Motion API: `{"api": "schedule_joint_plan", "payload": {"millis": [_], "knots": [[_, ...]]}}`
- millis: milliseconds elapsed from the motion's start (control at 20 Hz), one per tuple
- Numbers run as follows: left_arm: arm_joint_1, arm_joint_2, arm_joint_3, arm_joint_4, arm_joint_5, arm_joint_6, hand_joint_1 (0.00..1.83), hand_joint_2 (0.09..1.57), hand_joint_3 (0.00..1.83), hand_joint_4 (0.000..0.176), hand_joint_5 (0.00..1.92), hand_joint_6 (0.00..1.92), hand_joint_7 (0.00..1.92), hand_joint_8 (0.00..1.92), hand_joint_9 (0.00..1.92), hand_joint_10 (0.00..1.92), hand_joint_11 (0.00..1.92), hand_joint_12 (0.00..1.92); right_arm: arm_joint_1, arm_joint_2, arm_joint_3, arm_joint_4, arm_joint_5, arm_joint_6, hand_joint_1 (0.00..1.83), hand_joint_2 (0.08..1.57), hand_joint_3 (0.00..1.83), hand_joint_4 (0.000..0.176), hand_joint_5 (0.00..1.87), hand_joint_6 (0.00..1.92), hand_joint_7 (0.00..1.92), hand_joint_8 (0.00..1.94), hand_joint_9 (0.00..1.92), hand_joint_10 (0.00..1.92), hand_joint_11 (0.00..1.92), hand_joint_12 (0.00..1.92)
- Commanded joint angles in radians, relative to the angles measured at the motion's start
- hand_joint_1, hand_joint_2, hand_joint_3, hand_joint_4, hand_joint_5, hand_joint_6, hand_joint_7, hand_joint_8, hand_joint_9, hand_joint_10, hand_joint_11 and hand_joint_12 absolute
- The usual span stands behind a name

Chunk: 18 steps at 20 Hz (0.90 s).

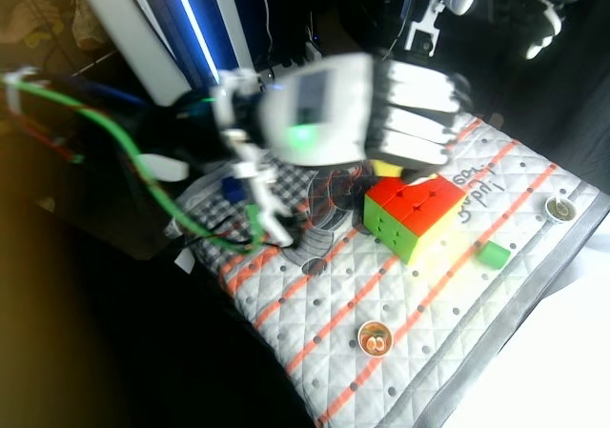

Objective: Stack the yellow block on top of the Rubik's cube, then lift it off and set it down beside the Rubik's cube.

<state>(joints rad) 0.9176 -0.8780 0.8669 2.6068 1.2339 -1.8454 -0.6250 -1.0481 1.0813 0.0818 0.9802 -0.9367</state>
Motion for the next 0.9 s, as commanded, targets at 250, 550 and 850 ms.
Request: {"api": "schedule_joint_plan", "payload": {"millis": [250,550,850], "knots": [[0.035,0.024,-0.021,0.006,0.166,-0.009,0.54,1.29,0.0,0.074,0.0,0.0,0.26,0.02,0.06,0.58,0.0,1.09,-0.135,0.097,-0.094,-0.05,0.201,0.004,1.19,1.25,0.0,0.0,0.66,1.32,0.81,1.5,0.8,1.57,0.78,1.81],[0.057,0.029,-0.031,-0.011,0.188,-0.009,0.58,1.26,0.0,0.131,0.05,0.01,0.29,0.02,0.06,0.58,0.0,1.08,-0.274,0.159,-0.146,-0.041,0.198,0.004,1.19,1.24,0.0,0.0,0.68,1.35,0.84,1.42,0.82,1.64,0.74,1.91],[0.059,0.029,-0.035,-0.014,0.195,-0.009,0.55,1.23,0.0,0.157,0.07,0.0,0.29,0.0,0.15,0.33,0.0,0.89,-0.359,0.146,-0.145,-0.016,0.088,0.004,1.19,1.23,0.0,0.0,0.71,1.36,0.88,1.31,0.89,1.45,0.76,1.78]]}}
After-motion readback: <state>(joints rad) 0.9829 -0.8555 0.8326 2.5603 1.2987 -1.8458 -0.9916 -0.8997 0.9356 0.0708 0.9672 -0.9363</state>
